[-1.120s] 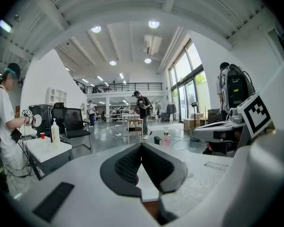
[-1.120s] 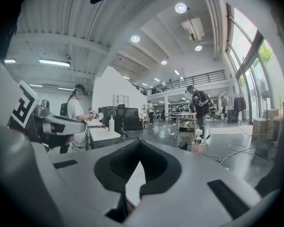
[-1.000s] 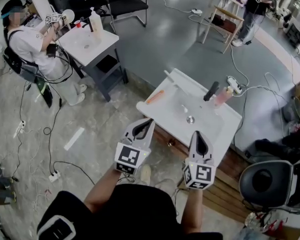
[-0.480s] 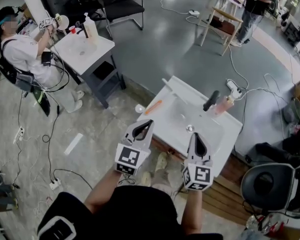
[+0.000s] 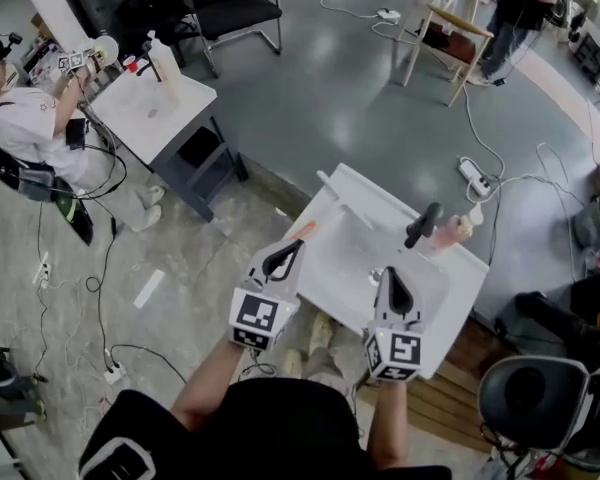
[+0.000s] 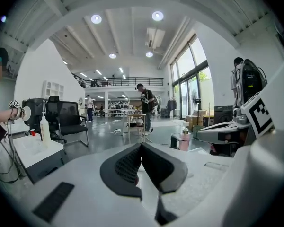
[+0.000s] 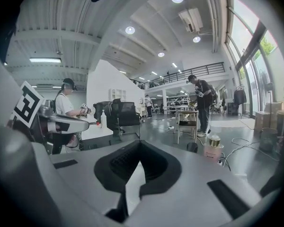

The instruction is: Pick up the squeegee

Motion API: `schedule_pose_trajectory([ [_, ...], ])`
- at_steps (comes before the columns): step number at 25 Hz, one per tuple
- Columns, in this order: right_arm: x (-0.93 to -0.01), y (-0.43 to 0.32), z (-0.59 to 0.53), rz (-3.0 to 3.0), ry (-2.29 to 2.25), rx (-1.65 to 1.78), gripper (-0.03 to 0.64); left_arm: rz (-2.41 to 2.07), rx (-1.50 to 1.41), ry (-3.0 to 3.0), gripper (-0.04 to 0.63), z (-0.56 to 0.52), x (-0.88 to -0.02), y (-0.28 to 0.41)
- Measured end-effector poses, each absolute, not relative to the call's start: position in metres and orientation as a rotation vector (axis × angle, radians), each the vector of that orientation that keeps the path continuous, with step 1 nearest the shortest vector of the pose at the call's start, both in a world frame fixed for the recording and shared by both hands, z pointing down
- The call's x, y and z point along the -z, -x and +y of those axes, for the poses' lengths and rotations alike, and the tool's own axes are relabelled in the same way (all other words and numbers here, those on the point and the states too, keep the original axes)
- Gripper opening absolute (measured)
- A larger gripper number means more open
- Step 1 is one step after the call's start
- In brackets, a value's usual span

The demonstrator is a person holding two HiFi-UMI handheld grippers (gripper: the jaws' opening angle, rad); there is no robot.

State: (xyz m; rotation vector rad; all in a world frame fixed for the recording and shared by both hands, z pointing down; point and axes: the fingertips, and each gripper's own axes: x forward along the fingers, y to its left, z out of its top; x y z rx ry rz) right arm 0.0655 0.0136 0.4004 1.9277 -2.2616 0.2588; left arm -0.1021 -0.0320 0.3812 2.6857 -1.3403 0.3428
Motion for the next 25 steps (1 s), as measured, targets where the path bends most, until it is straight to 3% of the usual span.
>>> schedule_pose_trajectory([
  [25,-0.536,-0.094,-0.112,-2.233,-1.760,-0.571,-0.002,-1.189,-0.708,-2.504,0.003,-0.156,-0.548,0.053],
])
